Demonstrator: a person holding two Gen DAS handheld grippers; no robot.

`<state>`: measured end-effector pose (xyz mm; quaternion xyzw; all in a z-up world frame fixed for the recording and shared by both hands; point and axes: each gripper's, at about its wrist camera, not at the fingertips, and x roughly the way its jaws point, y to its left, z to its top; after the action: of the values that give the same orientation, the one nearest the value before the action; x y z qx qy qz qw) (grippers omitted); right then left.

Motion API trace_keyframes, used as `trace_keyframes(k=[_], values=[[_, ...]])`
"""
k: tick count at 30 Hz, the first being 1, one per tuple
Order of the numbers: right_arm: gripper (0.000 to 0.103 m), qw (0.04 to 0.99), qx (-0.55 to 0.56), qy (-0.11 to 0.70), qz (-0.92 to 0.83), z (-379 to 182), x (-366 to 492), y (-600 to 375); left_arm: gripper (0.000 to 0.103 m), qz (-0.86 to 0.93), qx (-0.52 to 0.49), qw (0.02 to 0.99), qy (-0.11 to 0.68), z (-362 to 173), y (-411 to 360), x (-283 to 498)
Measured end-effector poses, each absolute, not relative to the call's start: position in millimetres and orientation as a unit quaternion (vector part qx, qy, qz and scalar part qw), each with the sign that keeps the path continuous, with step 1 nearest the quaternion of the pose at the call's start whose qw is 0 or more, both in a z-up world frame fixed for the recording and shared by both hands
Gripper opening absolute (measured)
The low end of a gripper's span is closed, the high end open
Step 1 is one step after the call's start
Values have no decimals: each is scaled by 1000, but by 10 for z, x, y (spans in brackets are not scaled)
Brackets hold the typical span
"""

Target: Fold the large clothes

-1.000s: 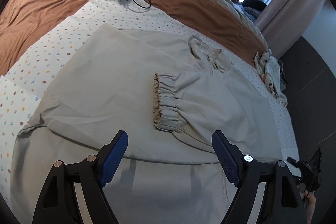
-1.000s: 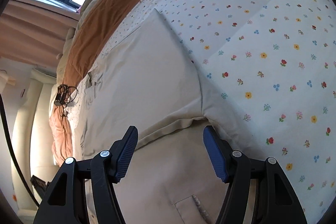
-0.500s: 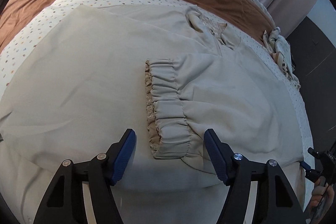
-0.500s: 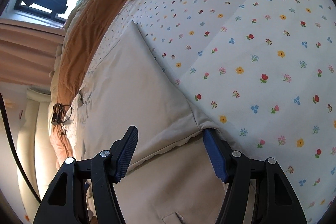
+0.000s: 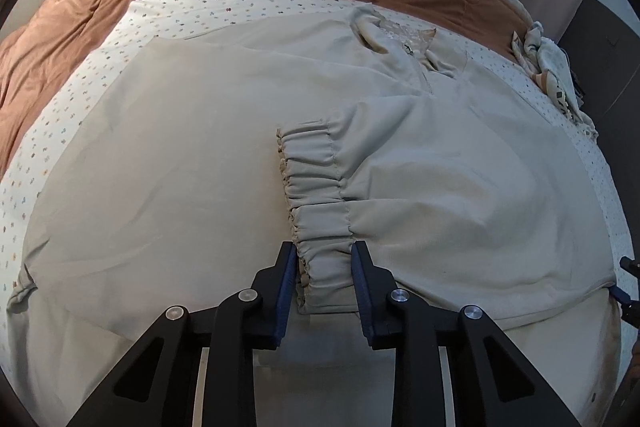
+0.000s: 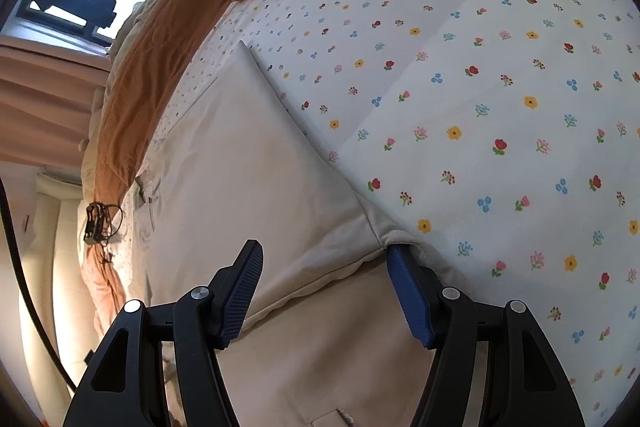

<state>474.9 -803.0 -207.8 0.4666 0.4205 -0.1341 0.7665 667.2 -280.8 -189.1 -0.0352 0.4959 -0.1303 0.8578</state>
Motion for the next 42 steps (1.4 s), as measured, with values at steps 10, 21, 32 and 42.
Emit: trace_keyframes(k=[10, 21, 32, 42], values=[[65, 776, 466, 404, -130, -1805, 4547, -7914, 69, -156, -96, 852, 490, -1571, -2519, 6407], [95, 793, 478, 354, -134, -1478, 4011, -7747, 90, -143, -142, 874, 442, -1005, -1998, 5925], [103, 809, 446, 353, -151, -1362, 3539, -7412, 91, -120, -132, 890, 420, -846, -1694, 5235], [103, 822, 462, 314, -111, -1202, 2946, -7094, 91, -136, -133, 894, 405, -625, -1619, 4612]])
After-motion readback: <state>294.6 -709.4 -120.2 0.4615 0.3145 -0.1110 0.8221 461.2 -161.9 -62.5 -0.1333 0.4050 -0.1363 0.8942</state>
